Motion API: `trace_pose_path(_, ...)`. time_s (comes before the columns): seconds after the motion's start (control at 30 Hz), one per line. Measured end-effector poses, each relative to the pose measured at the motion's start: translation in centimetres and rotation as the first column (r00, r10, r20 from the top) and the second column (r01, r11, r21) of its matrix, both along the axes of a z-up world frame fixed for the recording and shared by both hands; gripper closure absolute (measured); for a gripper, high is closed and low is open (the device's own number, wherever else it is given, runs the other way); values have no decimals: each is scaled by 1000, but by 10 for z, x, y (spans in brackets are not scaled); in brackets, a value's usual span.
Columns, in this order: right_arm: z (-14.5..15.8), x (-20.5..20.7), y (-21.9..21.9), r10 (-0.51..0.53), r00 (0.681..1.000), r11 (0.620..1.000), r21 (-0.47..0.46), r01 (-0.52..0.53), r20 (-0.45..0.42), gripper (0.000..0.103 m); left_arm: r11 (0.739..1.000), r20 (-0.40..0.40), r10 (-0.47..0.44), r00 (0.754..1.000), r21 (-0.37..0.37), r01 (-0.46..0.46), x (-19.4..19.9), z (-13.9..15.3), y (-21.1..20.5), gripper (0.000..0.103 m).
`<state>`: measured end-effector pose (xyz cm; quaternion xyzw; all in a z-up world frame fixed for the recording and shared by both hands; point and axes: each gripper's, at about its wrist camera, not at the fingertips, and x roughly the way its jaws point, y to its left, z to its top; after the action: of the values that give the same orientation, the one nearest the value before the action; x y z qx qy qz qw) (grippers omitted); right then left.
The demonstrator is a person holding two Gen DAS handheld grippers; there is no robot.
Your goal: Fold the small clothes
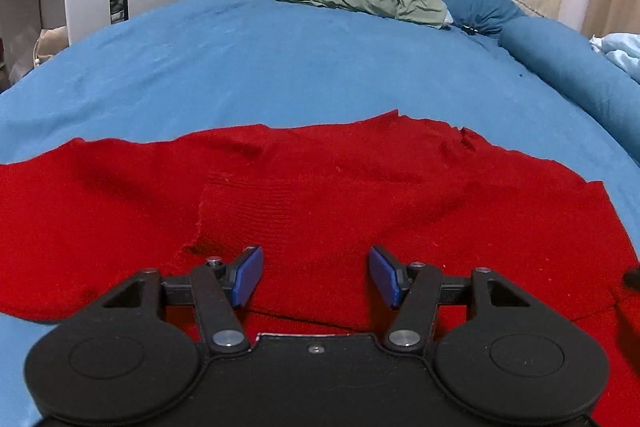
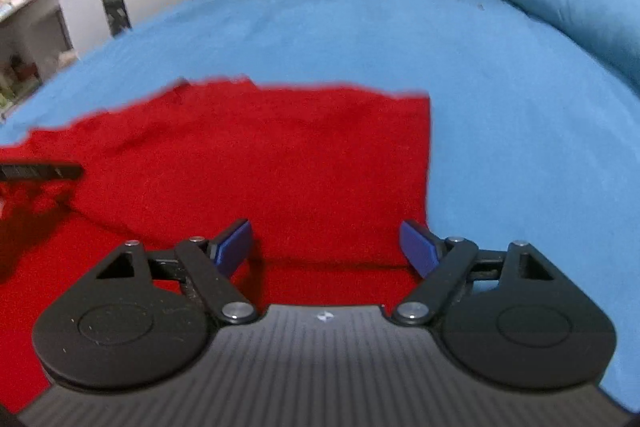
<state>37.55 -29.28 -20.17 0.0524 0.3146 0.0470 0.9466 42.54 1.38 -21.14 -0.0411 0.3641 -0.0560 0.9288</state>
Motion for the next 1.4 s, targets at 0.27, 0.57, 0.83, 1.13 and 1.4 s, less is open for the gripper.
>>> trace_pose_path(0.27,-15,96,-11,-25,999,999,28,25,-25,5,1000,-27,13,1000,22,-12,9,0,-10,39)
trace_pose_path(0.57,-26,116,-37,-118,992,992,33,120,-41,6,999,-30,17,999,34,-16,14,-2,-14,37)
trace_pose_path(0.83,42,39,-10,-20,999,999,32,19,34,2,996,39,67,997,-54,-65,-24,46,10,34)
trace_pose_path(1.13,79,-10,29,77,997,996,35,-78,24,0,945,108,303,947,-166,-283,-97,98,124,4)
trace_pose_path(1.4,64,-13,43,115,993,988,98,-116,12,0,831,118,552,826,-164,-531,-107,91,245,5)
